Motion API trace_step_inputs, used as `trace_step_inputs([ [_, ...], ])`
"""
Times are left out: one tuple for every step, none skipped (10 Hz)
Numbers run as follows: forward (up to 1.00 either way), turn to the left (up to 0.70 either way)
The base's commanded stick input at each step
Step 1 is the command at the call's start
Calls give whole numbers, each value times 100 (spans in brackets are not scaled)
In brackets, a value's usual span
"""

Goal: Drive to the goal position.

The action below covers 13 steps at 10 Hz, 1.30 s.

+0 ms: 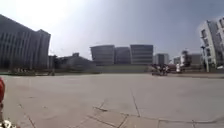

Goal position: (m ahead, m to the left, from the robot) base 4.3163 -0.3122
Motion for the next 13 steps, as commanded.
trace_step_inputs([
  [100,0],
  [100,0],
  [100,0],
  [100,0],
  [100,0],
  [100,0],
  [100,0],
  [100,0],
  [100,0],
  [100,0],
  [100,0],
  [100,0],
  [100,0],
])
